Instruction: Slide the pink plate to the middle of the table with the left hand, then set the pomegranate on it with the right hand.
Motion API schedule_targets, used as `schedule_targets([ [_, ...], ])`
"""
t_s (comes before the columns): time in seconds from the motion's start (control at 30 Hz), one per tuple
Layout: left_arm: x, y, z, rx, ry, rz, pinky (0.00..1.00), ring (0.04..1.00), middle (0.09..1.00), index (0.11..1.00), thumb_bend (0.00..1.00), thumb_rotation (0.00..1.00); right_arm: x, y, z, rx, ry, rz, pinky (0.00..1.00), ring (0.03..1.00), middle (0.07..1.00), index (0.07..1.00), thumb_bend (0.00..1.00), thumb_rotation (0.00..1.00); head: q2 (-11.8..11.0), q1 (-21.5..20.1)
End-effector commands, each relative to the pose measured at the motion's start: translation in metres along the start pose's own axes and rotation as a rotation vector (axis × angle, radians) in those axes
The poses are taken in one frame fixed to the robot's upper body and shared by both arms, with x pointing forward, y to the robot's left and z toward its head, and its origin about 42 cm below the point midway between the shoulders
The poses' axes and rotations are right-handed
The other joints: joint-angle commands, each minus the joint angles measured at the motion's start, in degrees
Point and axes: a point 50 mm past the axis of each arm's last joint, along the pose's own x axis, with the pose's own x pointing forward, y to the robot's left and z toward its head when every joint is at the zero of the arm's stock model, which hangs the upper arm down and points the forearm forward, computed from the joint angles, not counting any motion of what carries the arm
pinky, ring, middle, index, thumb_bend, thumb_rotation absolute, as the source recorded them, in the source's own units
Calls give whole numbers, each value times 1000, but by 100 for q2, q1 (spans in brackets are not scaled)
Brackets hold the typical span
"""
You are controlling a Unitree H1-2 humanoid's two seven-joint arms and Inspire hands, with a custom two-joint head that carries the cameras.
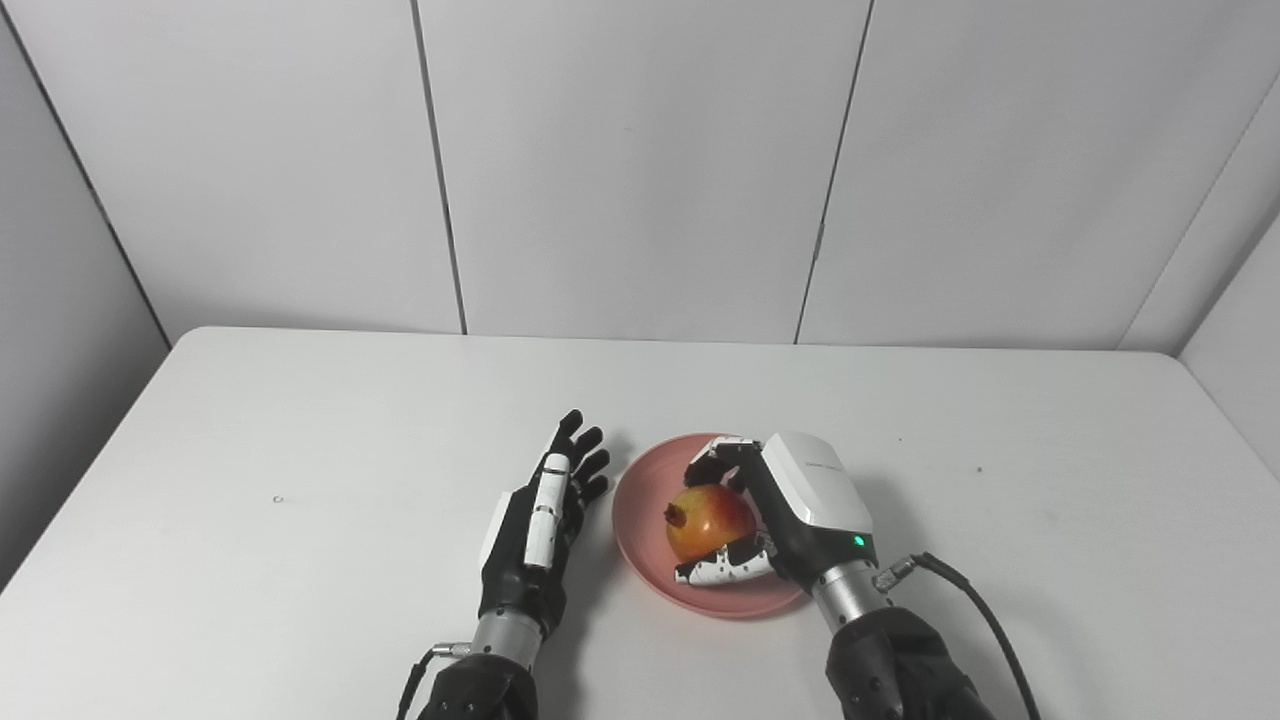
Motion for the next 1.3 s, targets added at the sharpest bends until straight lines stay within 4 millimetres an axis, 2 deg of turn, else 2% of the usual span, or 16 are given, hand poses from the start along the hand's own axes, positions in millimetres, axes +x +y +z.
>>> schedule_targets([
  [0.0,-1,-1,1,3,-2,-8,919,921,934,936,415,1000,1,-11,2,-3,-28,-37,314,413,452,530,523,2,-3,6],
  [0.07,-1,-1,1,4,-2,-9,920,922,935,937,416,1000,0,-11,1,11,-18,-29,347,444,464,523,525,4,0,-3],
  [0.1,-1,-1,1,3,-2,-9,921,923,935,938,417,1000,-1,-12,1,18,-14,-22,397,491,544,505,521,88,0,-3],
  [0.2,-1,0,1,-1,-3,-7,924,925,936,940,416,1000,-3,-15,0,18,-11,2,489,581,638,496,520,146,6,-5],
  [0.23,-1,0,1,-1,-4,-7,924,925,936,939,413,1000,-4,-15,0,16,-13,9,538,632,686,613,655,222,6,-5],
  [0.3,-1,0,1,-6,-4,-7,923,924,936,937,414,1000,-6,-18,-1,14,-13,24,612,712,771,762,813,333,11,-10],
  [0.5,-2,0,1,4,2,-2,919,923,934,933,418,1000,-8,-24,-3,36,-14,46,721,813,869,887,940,459,9,-17],
  [0.67,-2,0,1,5,1,-6,919,923,934,933,417,1000,-10,-28,-3,60,-6,46,760,851,906,939,994,509,7,-24],
  [0.87,-3,0,2,5,6,-6,926,926,936,935,421,1000,-11,-37,1,72,-16,15,768,867,926,954,1000,549,8,-39],
  [1.03,-3,0,2,4,5,-4,924,928,937,936,423,1000,-14,-50,7,95,-54,-40,781,883,941,964,1000,590,13,-46],
  [1.27,-3,1,4,8,-3,-7,929,935,941,939,418,1000,-30,-75,20,162,-156,-178,782,891,949,964,1000,589,-14,-89],
])
